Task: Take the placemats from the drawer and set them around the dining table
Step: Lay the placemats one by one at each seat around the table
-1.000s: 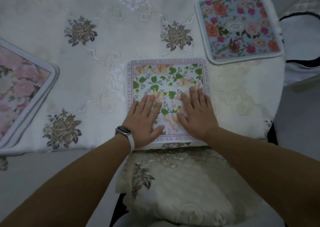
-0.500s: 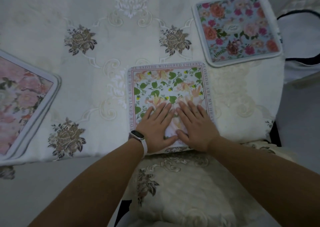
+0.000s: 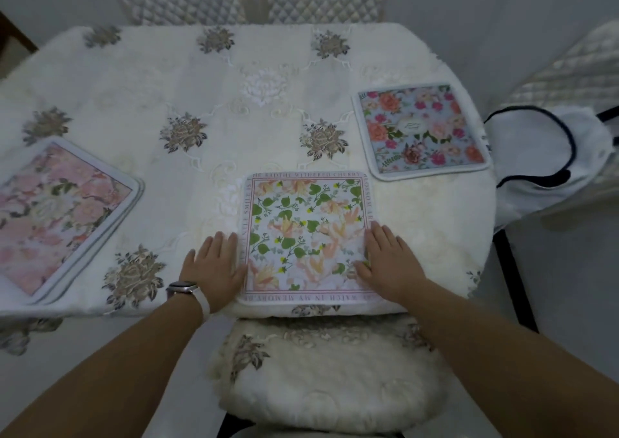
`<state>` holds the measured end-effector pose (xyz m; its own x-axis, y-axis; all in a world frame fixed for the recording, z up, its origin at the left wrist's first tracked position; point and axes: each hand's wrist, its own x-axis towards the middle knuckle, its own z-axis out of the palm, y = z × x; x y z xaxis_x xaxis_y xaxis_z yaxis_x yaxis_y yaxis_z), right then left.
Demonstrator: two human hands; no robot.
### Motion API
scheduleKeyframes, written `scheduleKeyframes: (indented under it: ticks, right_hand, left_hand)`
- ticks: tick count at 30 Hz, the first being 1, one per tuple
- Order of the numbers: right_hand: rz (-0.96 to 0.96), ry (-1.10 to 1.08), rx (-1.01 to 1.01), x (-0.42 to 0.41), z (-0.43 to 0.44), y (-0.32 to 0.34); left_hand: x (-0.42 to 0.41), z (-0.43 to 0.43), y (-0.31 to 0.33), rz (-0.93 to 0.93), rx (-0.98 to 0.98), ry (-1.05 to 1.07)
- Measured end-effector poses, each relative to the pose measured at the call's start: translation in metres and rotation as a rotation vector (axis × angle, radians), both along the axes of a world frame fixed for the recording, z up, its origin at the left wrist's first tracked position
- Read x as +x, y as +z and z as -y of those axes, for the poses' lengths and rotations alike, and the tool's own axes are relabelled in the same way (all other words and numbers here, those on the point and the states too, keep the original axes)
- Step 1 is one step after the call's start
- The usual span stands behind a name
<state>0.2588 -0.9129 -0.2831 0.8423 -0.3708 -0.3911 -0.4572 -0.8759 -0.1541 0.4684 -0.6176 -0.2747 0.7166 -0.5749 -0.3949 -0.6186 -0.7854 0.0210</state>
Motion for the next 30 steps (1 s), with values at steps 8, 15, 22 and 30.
scheduleKeyframes:
  ticks: [8, 15, 22, 30]
  right_hand:
    - [0.231, 0.171, 0.022, 0.004, -0.018, 0.057]
    - [0.310, 0.410, 0.080, 0.039, -0.066, 0.100]
    - [0.355, 0.638, 0.074, 0.067, -0.139, 0.125]
    - [0.326, 0.803, 0.015, 0.085, -0.229, 0.139]
  left_hand:
    - [-0.056, -0.034, 0.071, 0.100, -0.227, -0.025]
    - [-0.083, -0.083, 0.106, 0.195, -0.271, 0.074]
    - [-0.106, -0.152, 0.125, 0.260, -0.288, 0.201]
    - [-0.117, -0.231, 0.127, 0.295, -0.365, 0.372]
